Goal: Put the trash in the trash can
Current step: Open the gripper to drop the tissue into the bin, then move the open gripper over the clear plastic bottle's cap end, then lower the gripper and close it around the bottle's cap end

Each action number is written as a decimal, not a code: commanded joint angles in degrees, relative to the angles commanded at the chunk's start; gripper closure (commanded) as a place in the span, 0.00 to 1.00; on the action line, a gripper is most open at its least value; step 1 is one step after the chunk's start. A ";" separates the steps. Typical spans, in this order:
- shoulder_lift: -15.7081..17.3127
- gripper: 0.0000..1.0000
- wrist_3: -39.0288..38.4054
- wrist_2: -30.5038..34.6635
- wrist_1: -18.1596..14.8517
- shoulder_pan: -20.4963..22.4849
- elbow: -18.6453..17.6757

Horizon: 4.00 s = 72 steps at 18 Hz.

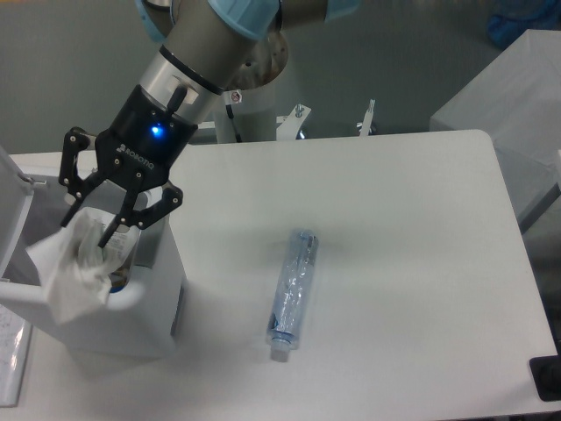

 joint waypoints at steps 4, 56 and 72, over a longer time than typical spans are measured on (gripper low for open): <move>-0.09 0.00 -0.17 0.09 0.00 0.79 0.79; -34.01 0.01 5.71 44.30 -17.31 2.99 16.88; -35.86 0.07 5.89 44.47 -17.14 2.72 16.97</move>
